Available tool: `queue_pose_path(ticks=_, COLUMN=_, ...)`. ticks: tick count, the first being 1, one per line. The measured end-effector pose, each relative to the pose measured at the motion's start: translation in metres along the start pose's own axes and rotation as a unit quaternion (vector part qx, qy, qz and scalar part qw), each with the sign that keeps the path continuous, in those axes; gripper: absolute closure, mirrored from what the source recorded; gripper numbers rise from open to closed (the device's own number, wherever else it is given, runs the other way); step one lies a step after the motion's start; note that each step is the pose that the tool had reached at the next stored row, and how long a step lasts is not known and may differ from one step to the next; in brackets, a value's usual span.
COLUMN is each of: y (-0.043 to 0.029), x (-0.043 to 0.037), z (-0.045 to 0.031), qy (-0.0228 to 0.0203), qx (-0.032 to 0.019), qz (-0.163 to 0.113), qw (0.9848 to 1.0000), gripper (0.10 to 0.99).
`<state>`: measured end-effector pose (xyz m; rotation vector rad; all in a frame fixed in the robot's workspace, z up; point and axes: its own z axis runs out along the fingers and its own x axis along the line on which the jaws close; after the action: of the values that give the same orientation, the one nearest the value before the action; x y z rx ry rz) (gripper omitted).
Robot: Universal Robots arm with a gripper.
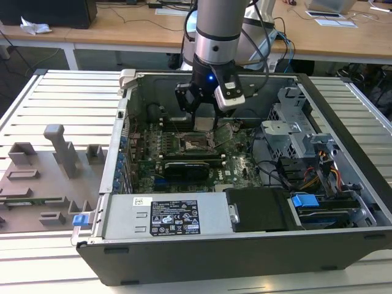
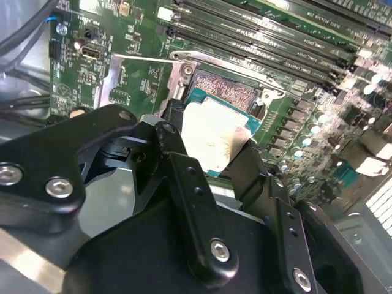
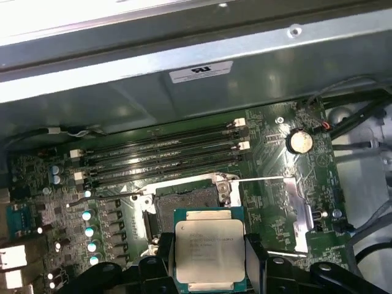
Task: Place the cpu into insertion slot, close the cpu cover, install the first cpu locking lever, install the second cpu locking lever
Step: 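Place the cpu into insertion slot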
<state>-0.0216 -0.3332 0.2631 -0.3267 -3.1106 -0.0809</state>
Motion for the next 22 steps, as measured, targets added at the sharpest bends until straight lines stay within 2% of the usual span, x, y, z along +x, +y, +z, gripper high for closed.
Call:
queue_pose_path(ticks=3, y=0.0000, x=0.0000, z=0.0001, qy=-0.0018, qx=-0.0003, qz=0.034, qw=0.9994, gripper=0.541)
queue_pose_path(ticks=5, y=-0.0001, x=0.0000, z=0.0001, qy=-0.0023, qx=-0.0004, qz=0.045, qw=0.9990, gripper=0.541)
queue_pose_path(ticks=10, y=-0.0001, x=0.0000, z=0.0004, qy=-0.0048, qx=-0.0008, qz=0.091, qw=0.9959, gripper=0.541)
queue_pose_path(ticks=14, y=-0.0001, x=0.0000, z=0.0005, qy=-0.0061, qx=-0.0006, qz=0.114, qw=0.9934, gripper=0.541)
queue_pose_path(ticks=16, y=-0.0001, x=0.0000, z=0.0005, qy=-0.0069, qx=-0.0006, qz=0.129, qw=0.9916, gripper=0.541)
queue_pose_path(ticks=18, y=-0.0001, x=0.0000, z=0.0006, qy=-0.0079, qx=-0.0007, qz=0.148, qw=0.9889, gripper=0.541)
queue_pose_path(ticks=20, y=-0.0001, x=0.0000, z=0.0007, qy=-0.0086, qx=-0.0007, qz=0.161, qw=0.9869, gripper=0.541)
queue_pose_path(ticks=22, y=-0.0001, x=0.0000, z=0.0008, qy=-0.0097, qx=-0.0006, qz=0.181, qw=0.9834, gripper=0.541)
